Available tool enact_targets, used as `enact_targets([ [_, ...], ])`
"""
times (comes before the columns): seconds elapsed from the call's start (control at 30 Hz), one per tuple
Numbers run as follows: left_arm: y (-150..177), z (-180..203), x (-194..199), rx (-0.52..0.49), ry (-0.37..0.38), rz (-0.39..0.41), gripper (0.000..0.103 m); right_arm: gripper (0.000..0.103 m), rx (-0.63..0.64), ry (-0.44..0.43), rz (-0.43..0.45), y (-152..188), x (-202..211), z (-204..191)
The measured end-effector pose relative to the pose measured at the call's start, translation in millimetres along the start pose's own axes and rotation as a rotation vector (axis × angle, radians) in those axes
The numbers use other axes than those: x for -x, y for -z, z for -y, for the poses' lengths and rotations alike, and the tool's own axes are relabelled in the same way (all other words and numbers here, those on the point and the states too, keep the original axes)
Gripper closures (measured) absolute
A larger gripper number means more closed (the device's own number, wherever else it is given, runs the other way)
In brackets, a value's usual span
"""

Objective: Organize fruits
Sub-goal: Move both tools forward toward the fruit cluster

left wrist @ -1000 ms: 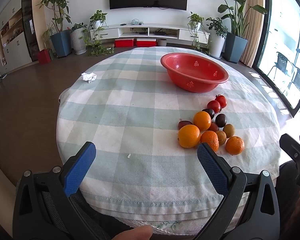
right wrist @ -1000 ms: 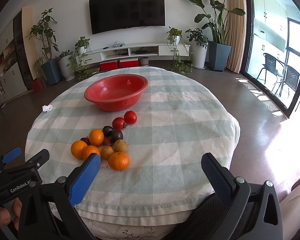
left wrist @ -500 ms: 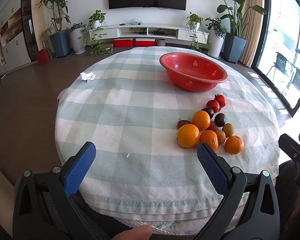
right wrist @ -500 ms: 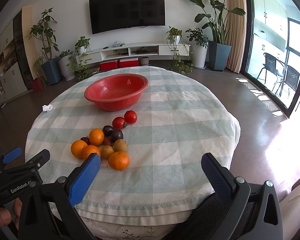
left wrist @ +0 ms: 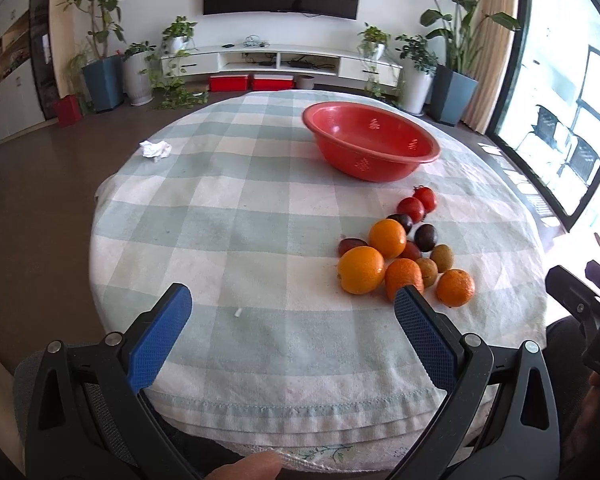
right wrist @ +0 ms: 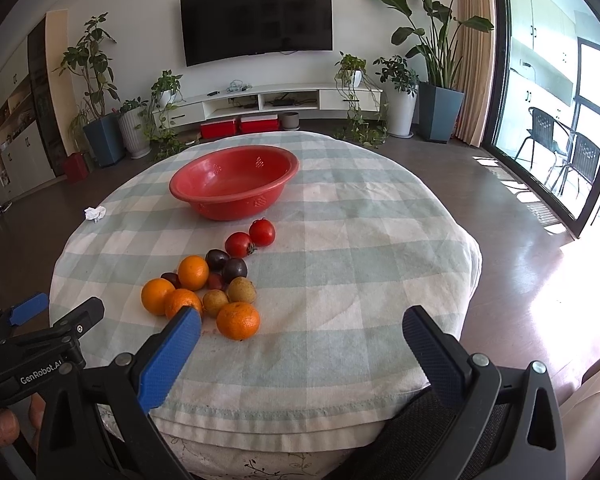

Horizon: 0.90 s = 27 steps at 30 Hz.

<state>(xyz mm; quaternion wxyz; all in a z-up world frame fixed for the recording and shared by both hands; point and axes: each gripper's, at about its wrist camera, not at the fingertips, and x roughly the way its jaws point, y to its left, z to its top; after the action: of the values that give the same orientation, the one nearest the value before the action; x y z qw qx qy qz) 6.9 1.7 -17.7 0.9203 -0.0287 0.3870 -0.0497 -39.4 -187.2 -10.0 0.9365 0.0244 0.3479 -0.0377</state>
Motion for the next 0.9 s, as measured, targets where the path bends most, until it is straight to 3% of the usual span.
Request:
enact_targets([
  [0.1,2.4,-8.9,-2.1,0.050,0.126,-0.003,0.000,0.000,-0.008,-0.007,0.003,1.4,-0.5,-0.1],
  [0.2,4.9,-11.5,-7.9,0.033,0.139,-0.062,0.000,0.000,-0.006,-0.014,0.008,4.7,-0.6,0.3],
  [0.33,-2.8,-15.1,-11.0,0.016,0.172,-0.077,0.000,0.000,0.005,-0.021,0.013,5.9,-2.4,3.4],
  [0.43,-16.6,-7.1,-20.5,-0.124,0.135,-0.097,0.000,0.000,0.011,-0.036,0.013,5.5,-2.9,6.9],
  [0.53,-26.7,9.2,-33.6,-0.345,0.109,-0.132,0.000,0.000,0.016,-0.058,0.010,5.0,-3.6,9.2],
  [0.67,-27.6,24.2,-53.3,-0.594,0.178,-0.152,0.001,0.006,0.015,-0.134,-0.040,4.4,-13.2,9.5],
  [0.73,-27.2,26.3,-65.5,-0.669,0.222,-0.183,0.006,0.009,0.028,-0.163,-0.064,4.5,-18.0,7.8],
  [0.8,-27.2,27.3,-74.9,-0.715,0.258,-0.211,0.021,0.010,0.038,-0.171,-0.072,4.4,-21.6,7.1],
  [0.9,-27.0,29.3,-84.0,-0.756,0.319,-0.222,0.034,0.011,0.036,-0.181,-0.088,3.4,-27.2,9.1],
])
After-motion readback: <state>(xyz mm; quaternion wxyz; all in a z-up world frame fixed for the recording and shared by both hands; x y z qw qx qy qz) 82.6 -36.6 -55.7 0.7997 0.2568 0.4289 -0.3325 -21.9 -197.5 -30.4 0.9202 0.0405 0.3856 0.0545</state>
